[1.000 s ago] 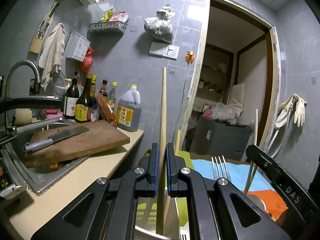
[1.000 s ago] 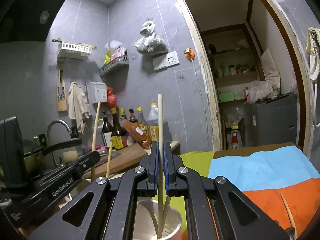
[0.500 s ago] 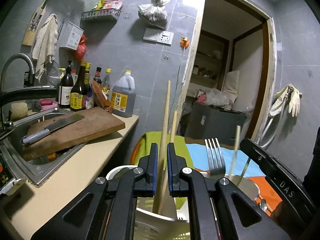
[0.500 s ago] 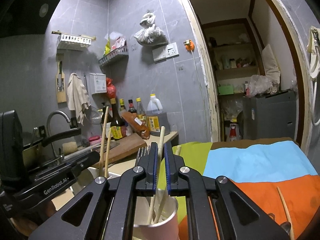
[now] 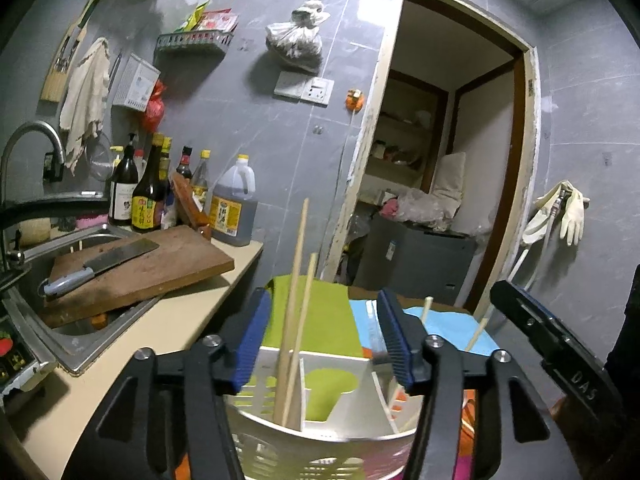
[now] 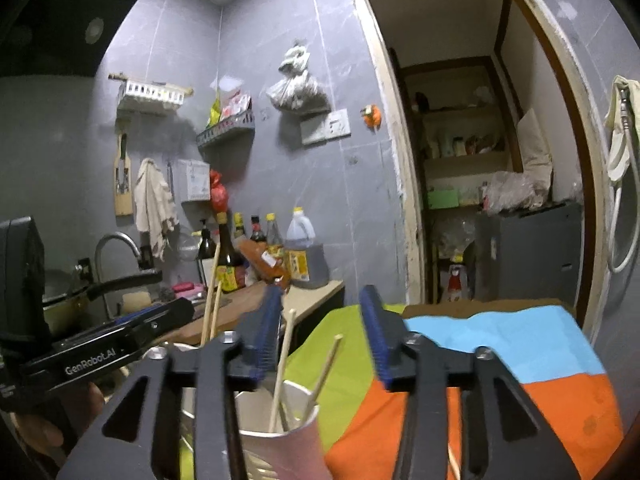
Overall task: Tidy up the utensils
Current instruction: 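Move both tools back toward the remaining utensils on the cloth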
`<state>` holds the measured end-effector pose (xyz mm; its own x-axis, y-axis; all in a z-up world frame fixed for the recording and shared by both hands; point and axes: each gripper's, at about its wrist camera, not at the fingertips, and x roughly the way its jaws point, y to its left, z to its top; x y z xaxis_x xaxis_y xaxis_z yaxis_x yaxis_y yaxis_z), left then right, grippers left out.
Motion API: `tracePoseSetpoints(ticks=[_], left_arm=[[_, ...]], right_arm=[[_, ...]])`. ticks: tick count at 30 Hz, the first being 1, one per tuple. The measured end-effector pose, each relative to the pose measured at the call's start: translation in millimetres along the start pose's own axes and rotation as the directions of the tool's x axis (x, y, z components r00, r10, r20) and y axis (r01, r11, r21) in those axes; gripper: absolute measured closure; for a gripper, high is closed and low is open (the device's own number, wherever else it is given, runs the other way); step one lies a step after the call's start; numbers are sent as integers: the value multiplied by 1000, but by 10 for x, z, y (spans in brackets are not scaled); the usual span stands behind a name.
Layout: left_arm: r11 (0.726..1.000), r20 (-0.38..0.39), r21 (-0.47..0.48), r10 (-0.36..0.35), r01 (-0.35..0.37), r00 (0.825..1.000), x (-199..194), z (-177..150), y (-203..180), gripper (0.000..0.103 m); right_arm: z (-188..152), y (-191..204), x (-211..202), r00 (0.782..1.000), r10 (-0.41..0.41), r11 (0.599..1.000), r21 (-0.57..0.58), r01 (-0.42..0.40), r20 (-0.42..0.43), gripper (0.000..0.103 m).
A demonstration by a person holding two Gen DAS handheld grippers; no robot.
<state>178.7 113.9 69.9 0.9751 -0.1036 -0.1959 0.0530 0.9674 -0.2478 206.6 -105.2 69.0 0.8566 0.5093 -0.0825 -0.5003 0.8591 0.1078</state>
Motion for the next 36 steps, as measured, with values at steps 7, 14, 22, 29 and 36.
tracePoseSetpoints(ticks=[7, 14, 22, 29, 36], left_arm=[[1000, 20, 13, -14, 14, 1000, -72, 72, -184, 32], [998, 30, 37, -58, 57, 998, -111, 53, -475, 13], [988, -25, 94, -117, 119, 993, -57, -144, -881, 9], [978, -100, 130, -150, 162, 984, 41, -366, -1185, 8], [968, -170, 172, -156, 185, 973, 151, -613, -1425, 8]], right_arm=[[168, -187, -267, 998, -44, 999, -10, 45, 44, 27], [230, -411, -573, 992, -106, 993, -46, 109, 63, 6], [230, -758, -857, 982, -181, 981, -59, 184, 52, 0], [109, -1083, -991, 968, -252, 966, -65, 252, -1, 0], [-130, -1327, -1008, 947, -301, 951, -105, 290, -108, 0]])
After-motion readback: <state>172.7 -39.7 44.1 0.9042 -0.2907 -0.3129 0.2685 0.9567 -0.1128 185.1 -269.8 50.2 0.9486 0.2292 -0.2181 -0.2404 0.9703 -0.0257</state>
